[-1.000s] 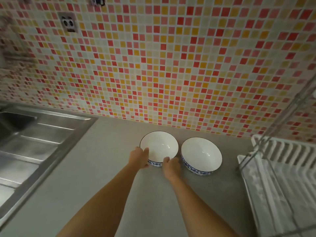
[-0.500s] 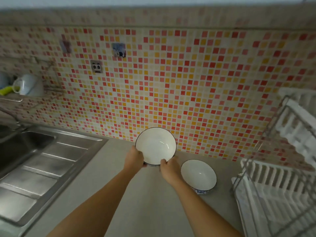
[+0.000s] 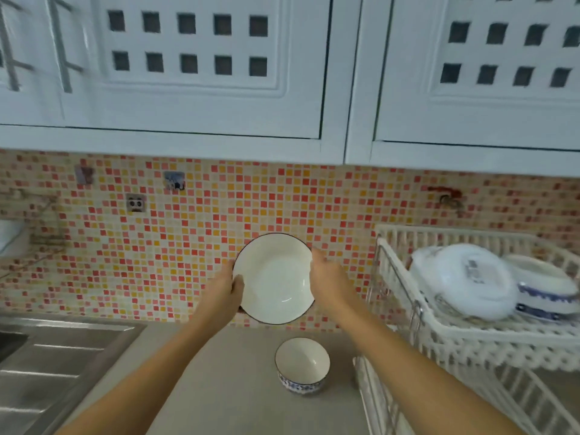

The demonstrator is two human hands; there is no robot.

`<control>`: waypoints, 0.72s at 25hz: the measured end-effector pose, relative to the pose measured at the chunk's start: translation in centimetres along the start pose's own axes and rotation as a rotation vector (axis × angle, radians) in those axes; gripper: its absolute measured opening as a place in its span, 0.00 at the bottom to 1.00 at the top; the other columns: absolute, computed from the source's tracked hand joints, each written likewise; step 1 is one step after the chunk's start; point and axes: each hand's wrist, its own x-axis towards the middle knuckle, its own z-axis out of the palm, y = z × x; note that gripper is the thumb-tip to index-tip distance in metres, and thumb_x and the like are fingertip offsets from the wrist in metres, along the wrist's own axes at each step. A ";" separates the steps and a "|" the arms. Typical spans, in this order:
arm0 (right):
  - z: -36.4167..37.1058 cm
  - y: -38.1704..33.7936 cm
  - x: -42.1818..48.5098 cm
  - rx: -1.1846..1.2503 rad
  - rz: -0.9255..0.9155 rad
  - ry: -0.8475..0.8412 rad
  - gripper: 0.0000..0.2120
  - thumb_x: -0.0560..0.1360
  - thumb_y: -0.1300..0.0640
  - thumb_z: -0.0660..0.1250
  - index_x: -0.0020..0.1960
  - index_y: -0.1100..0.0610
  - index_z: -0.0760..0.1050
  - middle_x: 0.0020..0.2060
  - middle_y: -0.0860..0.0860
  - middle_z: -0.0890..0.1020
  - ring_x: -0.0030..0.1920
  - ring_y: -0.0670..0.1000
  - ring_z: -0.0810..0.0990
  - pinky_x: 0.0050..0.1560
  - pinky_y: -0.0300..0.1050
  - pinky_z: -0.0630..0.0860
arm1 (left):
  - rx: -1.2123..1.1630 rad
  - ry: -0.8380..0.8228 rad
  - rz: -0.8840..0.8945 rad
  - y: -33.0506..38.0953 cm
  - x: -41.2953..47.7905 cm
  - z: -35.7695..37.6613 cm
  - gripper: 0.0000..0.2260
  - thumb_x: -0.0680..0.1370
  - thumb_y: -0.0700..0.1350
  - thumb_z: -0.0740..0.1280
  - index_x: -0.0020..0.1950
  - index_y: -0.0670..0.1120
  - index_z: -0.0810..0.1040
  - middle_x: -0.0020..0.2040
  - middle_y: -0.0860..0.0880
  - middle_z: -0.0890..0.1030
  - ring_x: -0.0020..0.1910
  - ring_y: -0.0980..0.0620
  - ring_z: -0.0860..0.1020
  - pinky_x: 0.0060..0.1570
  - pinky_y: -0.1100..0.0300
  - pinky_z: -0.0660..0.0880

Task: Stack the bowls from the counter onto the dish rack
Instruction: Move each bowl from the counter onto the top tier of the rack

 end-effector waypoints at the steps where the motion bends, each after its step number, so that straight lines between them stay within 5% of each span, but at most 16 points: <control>1: -1.6 0.2 -0.9 -0.059 -0.051 0.046 0.22 0.79 0.65 0.52 0.73 0.60 0.56 0.54 0.60 0.79 0.46 0.57 0.78 0.36 0.42 0.73 | -0.007 0.014 0.040 1.5 -0.1 -0.1 0.16 0.82 0.43 0.53 0.71 0.46 0.63 0.43 0.50 0.77 0.36 0.51 0.79 0.32 0.56 0.79; 4: -4.8 1.5 -3.2 -0.144 -0.220 0.187 0.26 0.79 0.66 0.54 0.76 0.58 0.53 0.60 0.59 0.77 0.48 0.57 0.81 0.45 0.46 0.78 | 0.055 0.041 0.173 6.5 -0.2 -0.9 0.17 0.83 0.47 0.52 0.72 0.49 0.62 0.40 0.50 0.78 0.30 0.52 0.76 0.26 0.59 0.74; 7: -8.5 4.1 -4.7 -0.079 -0.310 0.386 0.24 0.80 0.64 0.55 0.75 0.58 0.57 0.62 0.59 0.77 0.50 0.59 0.82 0.48 0.48 0.79 | 0.112 0.080 0.348 11.8 -1.1 -1.0 0.19 0.83 0.47 0.52 0.74 0.53 0.61 0.47 0.47 0.81 0.35 0.50 0.78 0.30 0.61 0.72; 10: -13.4 6.6 -5.3 0.068 -0.408 0.549 0.20 0.77 0.59 0.57 0.69 0.58 0.67 0.52 0.56 0.83 0.41 0.56 0.83 0.38 0.42 0.76 | 0.159 0.345 0.606 16.3 -2.5 0.1 0.19 0.82 0.42 0.56 0.73 0.47 0.66 0.58 0.42 0.82 0.42 0.41 0.82 0.36 0.58 0.74; 13: -18.9 11.0 -5.0 0.092 -0.421 0.541 0.26 0.75 0.61 0.60 0.73 0.53 0.63 0.54 0.55 0.82 0.46 0.56 0.82 0.44 0.46 0.77 | 0.263 0.495 0.910 21.2 -2.7 3.3 0.21 0.78 0.43 0.56 0.70 0.41 0.66 0.60 0.38 0.81 0.42 0.41 0.85 0.29 0.54 0.80; 18: -25.1 19.7 -5.8 -0.051 -0.384 0.346 0.35 0.75 0.63 0.65 0.76 0.50 0.53 0.66 0.55 0.74 0.59 0.58 0.77 0.56 0.47 0.72 | 0.342 0.386 1.000 27.9 -1.9 10.1 0.23 0.77 0.45 0.57 0.72 0.45 0.59 0.66 0.37 0.75 0.47 0.41 0.84 0.31 0.52 0.82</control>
